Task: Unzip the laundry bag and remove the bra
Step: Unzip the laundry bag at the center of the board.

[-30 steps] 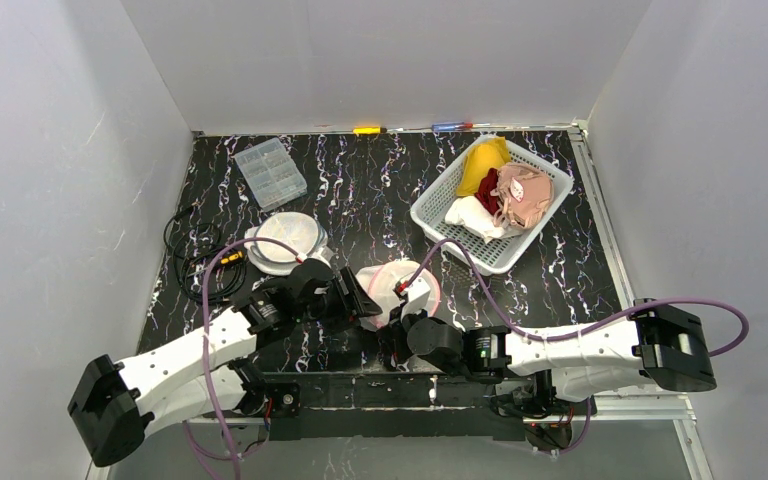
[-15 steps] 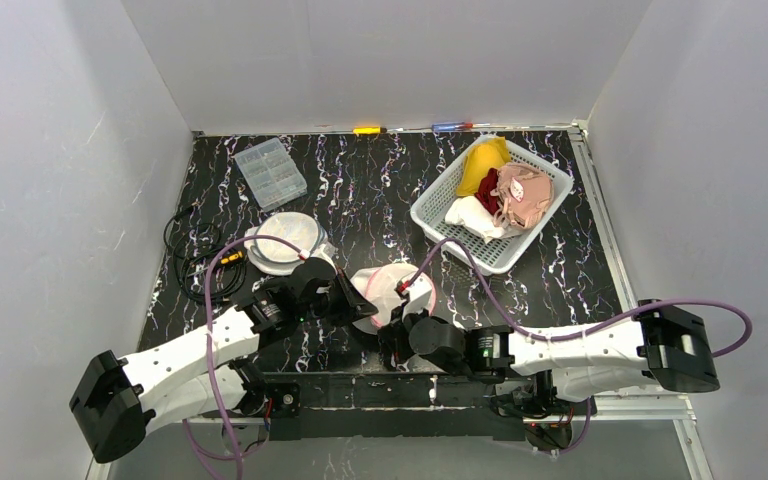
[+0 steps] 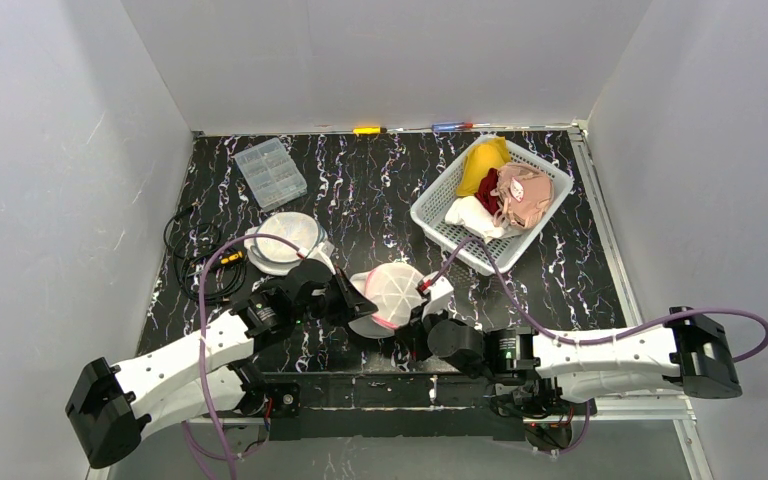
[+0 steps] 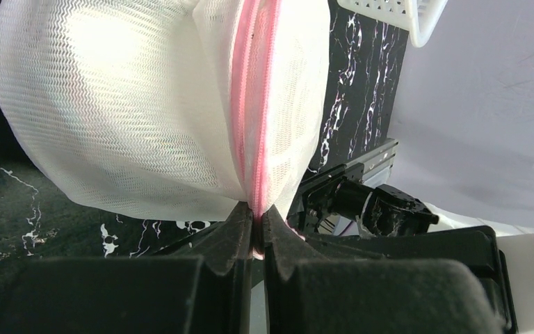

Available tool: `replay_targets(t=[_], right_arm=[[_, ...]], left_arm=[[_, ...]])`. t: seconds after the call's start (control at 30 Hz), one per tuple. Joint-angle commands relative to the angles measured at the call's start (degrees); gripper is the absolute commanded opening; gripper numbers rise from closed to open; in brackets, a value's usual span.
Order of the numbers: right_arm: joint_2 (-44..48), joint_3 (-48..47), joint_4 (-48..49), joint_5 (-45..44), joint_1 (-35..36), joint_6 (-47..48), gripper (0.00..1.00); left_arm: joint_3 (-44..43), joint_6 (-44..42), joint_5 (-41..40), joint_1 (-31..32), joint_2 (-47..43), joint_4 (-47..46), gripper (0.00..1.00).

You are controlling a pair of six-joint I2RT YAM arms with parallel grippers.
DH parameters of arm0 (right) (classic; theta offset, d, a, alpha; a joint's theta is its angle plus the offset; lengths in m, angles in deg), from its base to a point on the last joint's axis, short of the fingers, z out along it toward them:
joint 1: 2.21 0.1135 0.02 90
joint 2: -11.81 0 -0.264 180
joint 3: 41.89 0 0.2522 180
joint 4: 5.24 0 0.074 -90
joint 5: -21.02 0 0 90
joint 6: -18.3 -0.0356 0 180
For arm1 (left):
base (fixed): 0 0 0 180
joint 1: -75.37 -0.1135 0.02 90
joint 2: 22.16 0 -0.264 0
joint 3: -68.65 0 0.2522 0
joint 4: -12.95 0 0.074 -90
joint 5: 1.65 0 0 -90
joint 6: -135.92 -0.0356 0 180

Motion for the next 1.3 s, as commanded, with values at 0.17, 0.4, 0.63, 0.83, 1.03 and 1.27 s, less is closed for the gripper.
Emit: replay_targets(t=[0.17,0.4,0.63,0.83,1.03,1.27], right_arm=[[4.5,2.0,-7.8,-6.1,0.1,-1.1,0.01],[4.8,2.0,-6.4,-4.9,0.2,0.8,0.01],[2.3,0.8,-2.4,-3.1,0.1,2.7,0.01],[0.3,-1.2,-1.8,-2.8,0.1,4.3,0.01],[-1.9,-2.5,1.5,-1.8,0.2,5.6,0.01],[-5.2,-4.3,4.4,1.0,0.1,7.0,0.01]], left_arm=[[0.8,-5.7,2.9,-0.4,2.0,-3.5,0.00],[-4.4,-11.8,6.8,-2.5,5.9,-3.0,0.00],[-8.5,-14.0,7.4,-5.6,10.0,-0.7,0.00],[-9.0,-13.6,8.2,-5.9,8.1,4.4,0.38],[-5.7,-9.3,8.0,-4.7,-0.4,10.8,0.52],[-4.4,-1.4,1.4,2.8,-6.9,17.5,0.61]])
